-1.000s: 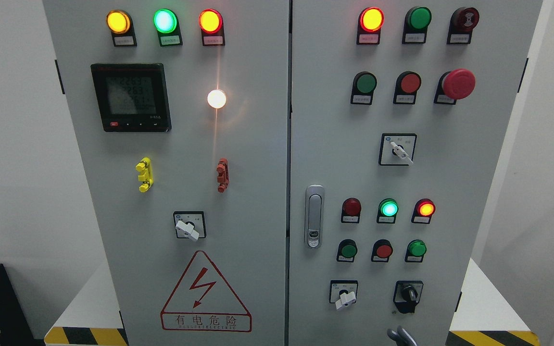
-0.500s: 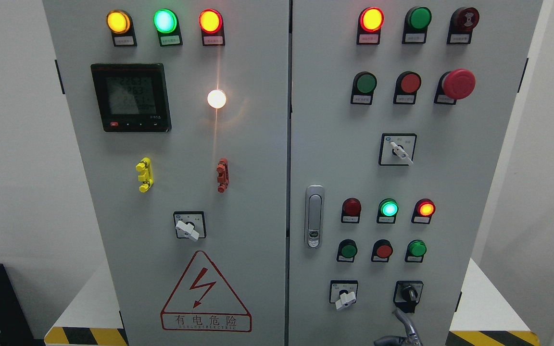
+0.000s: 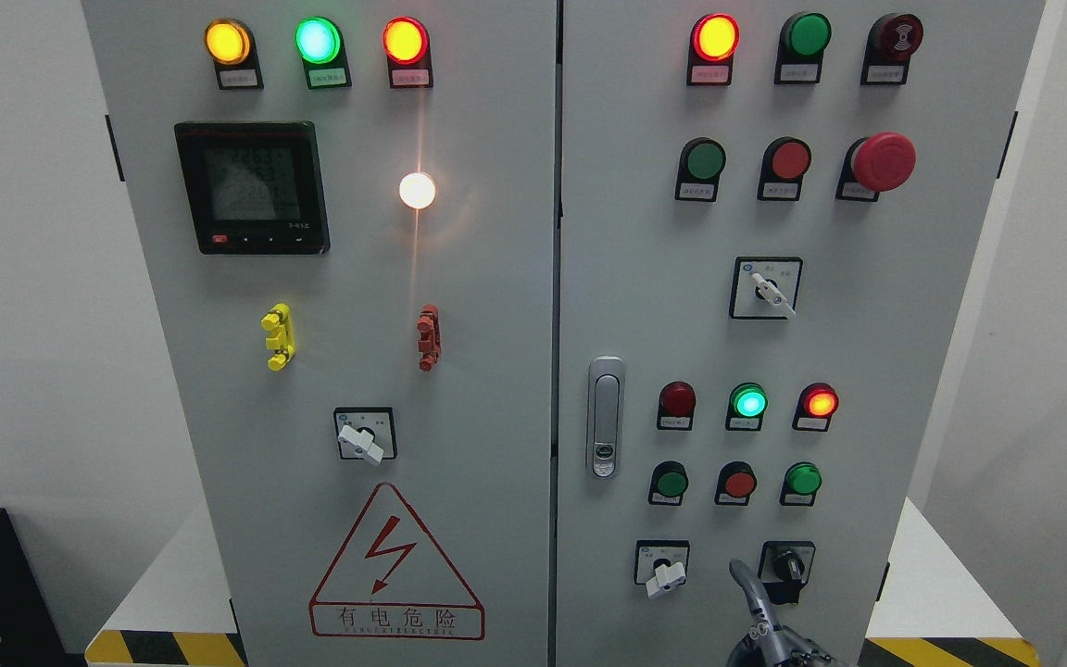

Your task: Press green start button

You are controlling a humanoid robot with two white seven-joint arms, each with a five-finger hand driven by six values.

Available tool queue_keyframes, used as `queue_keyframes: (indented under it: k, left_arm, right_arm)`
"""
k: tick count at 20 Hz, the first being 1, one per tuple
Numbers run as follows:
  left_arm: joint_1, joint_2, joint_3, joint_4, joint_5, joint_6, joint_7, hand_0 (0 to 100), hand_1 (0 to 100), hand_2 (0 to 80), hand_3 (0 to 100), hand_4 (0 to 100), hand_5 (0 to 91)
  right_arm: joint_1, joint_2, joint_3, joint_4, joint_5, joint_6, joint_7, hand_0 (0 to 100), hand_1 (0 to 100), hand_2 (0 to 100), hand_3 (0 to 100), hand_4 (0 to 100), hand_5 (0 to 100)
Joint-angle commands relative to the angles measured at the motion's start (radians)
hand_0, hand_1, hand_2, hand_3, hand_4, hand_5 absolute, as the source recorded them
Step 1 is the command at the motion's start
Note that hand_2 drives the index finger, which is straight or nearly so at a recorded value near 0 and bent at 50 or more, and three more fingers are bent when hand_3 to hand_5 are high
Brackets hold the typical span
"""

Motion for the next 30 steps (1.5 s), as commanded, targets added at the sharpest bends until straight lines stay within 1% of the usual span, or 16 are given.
queue_keyframes:
  k: [1,9,14,21,30]
  left_arm:
    - [-0.023,0.000,0.000,-0.028,0.000,0.000,-0.001,12,56,0.0,0,0,0.0]
    - [-0.023,0.000,0.000,-0.028,0.000,0.000,-0.001,12,56,0.0,0,0,0.0]
    - [-0.023,0.000,0.000,-0.028,0.000,0.000,-0.001,12,56,0.0,0,0,0.0]
    - [-0.023,0.000,0.000,-0.028,0.000,0.000,-0.001,12,56,0.0,0,0,0.0]
    - [-0.023,0.000,0.000,-0.028,0.000,0.000,-0.001,12,56,0.0,0,0,0.0]
  right_arm:
    - [-0.054,0.003,-0.015,0.068,0.106,0.005,-0.006,42,33,0,88,86,100]
    - [-0.129,0.006,-0.017,0.163,0.133,0.013,-0.010,40,33,0,89,86,100]
    - [-0.176,0.006,-0.020,0.207,0.154,0.031,-0.009,39,33,0,89,86,100]
    - [-0.211,0.008,-0.020,0.240,0.162,0.048,-0.004,38,34,0,89,86,100]
    - [-0.260,0.008,-0.020,0.306,0.163,0.050,-0.001,38,34,0,89,86,100]
